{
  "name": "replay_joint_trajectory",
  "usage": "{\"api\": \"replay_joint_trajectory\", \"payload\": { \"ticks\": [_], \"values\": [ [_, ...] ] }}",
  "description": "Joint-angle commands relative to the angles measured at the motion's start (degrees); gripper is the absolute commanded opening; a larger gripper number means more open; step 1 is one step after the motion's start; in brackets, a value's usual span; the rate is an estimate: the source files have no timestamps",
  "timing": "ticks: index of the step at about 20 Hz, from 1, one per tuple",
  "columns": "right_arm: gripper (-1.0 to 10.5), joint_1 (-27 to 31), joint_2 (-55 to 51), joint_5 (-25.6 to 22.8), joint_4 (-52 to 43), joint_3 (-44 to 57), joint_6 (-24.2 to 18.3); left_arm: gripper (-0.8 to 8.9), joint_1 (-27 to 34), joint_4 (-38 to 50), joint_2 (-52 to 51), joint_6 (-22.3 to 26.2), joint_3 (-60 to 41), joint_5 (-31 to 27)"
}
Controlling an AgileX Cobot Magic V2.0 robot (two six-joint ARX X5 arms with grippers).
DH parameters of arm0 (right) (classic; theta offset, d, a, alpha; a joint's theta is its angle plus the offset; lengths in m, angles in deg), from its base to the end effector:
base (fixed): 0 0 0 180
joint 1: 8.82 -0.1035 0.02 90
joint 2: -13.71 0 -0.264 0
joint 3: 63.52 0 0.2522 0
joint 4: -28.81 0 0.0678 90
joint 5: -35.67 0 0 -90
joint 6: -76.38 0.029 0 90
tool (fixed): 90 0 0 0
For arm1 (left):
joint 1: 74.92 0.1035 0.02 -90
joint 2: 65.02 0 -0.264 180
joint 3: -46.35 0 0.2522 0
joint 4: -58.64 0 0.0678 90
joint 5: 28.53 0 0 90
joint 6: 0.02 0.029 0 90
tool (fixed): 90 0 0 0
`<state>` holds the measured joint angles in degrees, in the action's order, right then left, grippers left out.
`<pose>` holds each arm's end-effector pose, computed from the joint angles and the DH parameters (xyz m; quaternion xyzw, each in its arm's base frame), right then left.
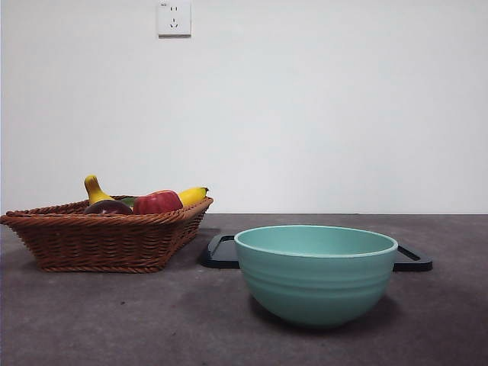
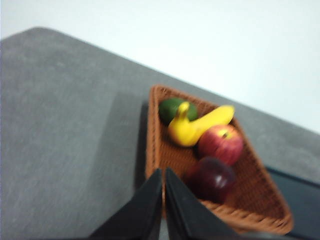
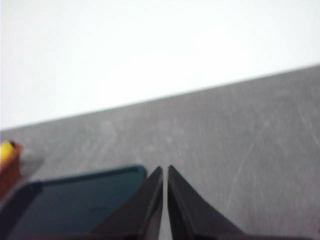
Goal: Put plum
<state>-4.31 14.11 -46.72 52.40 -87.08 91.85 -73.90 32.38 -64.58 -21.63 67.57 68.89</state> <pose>0.0845 -0.0028 0.2038 0.1349 0.0073 0.0263 0.9905 0.0880 -0.0022 0.1858 -0.1904 0.0573 -0.0458 0.9790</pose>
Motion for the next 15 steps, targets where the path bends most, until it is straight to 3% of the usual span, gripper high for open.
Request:
{"api": "replay_joint_trajectory", "payload": {
  "ticks": [1,8,15],
  "values": [
    [0.0,0.0,0.3,0.1,1.6,-3.9,0.8,0.09,0.1,-2.2,0.7,-0.7,4.4,0.1],
    [0.0,0.0,5.6,1.8,11.2,-15.8,-1.5,0.09,0.1,-10.7,5.7,2.7,15.5,0.5],
    [0.0,0.0,16.3,10.5,24.3,-27.6,-8.2,0.09,0.1,-19.8,15.4,9.5,26.3,10.2]
  ]
}}
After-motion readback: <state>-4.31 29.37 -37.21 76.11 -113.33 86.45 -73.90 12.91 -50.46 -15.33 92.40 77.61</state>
